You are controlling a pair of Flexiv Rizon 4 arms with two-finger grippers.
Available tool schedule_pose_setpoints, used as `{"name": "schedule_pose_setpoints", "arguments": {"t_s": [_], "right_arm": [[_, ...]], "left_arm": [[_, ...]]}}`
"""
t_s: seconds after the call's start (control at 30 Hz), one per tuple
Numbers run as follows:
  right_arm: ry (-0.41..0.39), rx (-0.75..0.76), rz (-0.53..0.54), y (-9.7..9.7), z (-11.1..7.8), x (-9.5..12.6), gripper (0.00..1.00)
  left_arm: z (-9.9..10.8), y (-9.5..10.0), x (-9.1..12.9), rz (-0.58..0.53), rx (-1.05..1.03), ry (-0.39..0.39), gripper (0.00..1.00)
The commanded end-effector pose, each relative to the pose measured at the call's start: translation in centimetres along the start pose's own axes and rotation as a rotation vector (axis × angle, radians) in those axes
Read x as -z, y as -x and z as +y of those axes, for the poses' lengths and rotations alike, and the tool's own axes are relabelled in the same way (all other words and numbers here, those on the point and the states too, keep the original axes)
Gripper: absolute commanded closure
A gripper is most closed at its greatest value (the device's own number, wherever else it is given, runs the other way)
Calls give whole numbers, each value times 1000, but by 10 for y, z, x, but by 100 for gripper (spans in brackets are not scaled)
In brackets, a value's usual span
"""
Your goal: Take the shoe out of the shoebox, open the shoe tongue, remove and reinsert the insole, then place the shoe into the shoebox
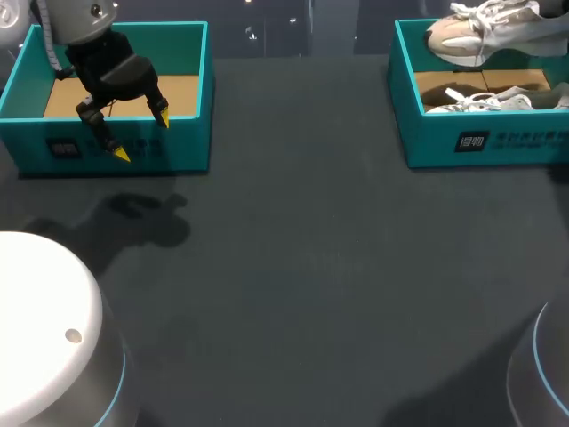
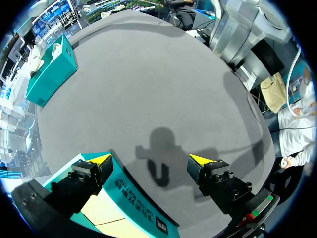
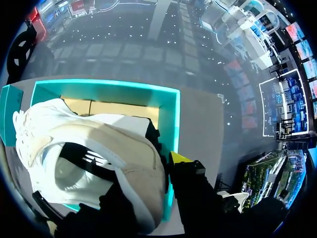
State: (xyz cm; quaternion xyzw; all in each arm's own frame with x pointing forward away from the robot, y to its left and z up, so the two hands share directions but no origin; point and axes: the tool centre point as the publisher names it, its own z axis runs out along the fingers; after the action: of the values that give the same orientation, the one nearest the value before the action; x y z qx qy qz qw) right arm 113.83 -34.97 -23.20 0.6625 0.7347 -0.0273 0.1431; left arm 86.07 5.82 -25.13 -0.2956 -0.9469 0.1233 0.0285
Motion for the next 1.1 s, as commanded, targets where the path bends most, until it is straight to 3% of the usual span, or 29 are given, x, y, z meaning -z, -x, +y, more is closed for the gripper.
{"name": "schedule_pose_setpoints", "arguments": {"t_s": [0.03,0.5,0.83,1.1], "right_arm": [[-4,-8,-23,-7,3,-10,100],[-24,-37,-62,-10,6,-17,100],[-9,-78,-73,-10,9,-44,100],[-4,-62,-101,-25,16,-58,100]], "left_arm": [[0,-1,0,-1,-1,1,0],[0,-1,0,-1,-1,1,0],[0,-1,0,-1,-1,1,0],[0,-1,0,-1,-1,1,0]]}}
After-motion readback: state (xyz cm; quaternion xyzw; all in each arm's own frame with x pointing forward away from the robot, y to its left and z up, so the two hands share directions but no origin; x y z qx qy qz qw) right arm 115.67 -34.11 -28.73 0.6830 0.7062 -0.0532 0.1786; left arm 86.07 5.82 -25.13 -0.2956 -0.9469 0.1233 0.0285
